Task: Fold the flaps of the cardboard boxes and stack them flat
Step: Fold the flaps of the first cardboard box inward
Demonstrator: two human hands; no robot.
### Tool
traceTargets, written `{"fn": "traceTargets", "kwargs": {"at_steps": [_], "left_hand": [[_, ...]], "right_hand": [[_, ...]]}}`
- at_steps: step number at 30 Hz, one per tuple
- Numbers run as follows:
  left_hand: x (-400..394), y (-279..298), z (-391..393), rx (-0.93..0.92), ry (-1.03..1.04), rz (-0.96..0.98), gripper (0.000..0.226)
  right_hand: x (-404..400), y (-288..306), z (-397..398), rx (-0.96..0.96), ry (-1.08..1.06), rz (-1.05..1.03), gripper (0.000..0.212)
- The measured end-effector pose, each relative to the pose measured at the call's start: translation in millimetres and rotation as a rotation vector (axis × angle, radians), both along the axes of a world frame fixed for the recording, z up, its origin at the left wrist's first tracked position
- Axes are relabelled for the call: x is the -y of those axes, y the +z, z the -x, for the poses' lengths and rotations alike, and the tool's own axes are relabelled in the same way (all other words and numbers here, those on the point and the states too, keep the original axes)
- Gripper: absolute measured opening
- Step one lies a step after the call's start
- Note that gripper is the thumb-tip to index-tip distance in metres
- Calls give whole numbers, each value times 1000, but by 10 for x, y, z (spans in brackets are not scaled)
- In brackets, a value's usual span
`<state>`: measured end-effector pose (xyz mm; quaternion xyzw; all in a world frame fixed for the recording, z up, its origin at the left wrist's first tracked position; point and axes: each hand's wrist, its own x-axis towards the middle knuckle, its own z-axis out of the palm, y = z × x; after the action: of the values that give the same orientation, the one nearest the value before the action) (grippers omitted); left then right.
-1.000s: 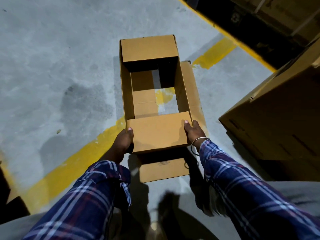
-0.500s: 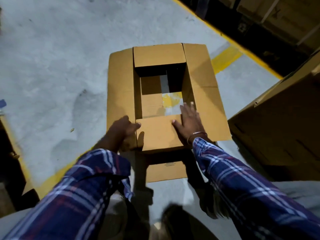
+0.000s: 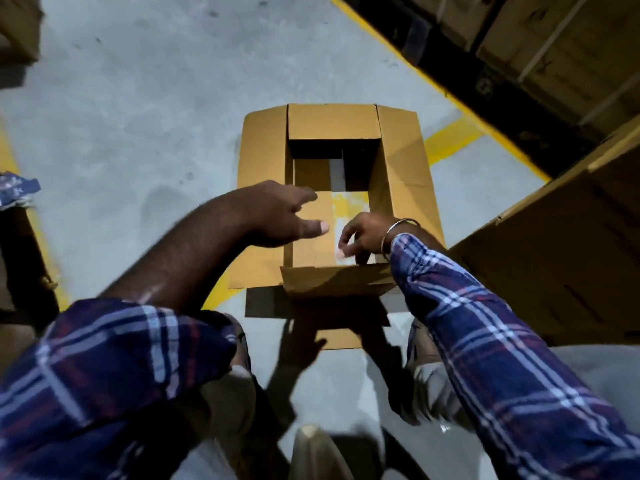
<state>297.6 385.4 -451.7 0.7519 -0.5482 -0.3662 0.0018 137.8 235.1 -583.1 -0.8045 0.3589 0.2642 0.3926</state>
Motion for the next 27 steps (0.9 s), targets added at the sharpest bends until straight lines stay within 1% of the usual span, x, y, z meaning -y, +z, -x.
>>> {"fn": "traceTargets", "kwargs": {"at_steps": [2,3,5,6,7,8,9,11,12,13,18,23,27], "left_hand": [[-121,37,99,-22,-34,10,75],[-190,55,133,-58,-37,2,75],[-287,92,174,-143,-47,-44,77],[-300,101,185,-164,-55,-69,77],[-292,98,188,-162,-64,-79,76],[-263,90,188,-143,-75,-71,76],[-228,78,190,-115,-85,-57,75],[-161,47,203,-59,-111,-42,74],[-131,24,197,-38,-126,-48,74],[-105,-1,193,-24,-140,-61,74],[-52,-77,148,-4,-173,-106,76],[-75,-118,223,-13,-210,-122,75],[-78,-137,316,5,-224,-108,74]], "right_hand": [[-174,-99,-13,-117,135,-9,55],[-282,-211,-12,-156,164,11,69],[-492,-539,35,-168,177,111,90],[-579,-689,81,-159,184,176,96],[-646,-846,126,-157,210,236,96],[-699,-987,172,-165,243,289,90],[-740,-1098,203,-170,256,328,76],[-793,-1229,211,-164,226,366,39],[-809,-1258,183,-171,218,366,26],[-816,-1265,142,-183,217,362,21],[-805,-1297,53,-196,243,384,23],[-946,-1292,164,-209,174,322,22],[-1185,-1247,334,-272,224,287,28]]}}
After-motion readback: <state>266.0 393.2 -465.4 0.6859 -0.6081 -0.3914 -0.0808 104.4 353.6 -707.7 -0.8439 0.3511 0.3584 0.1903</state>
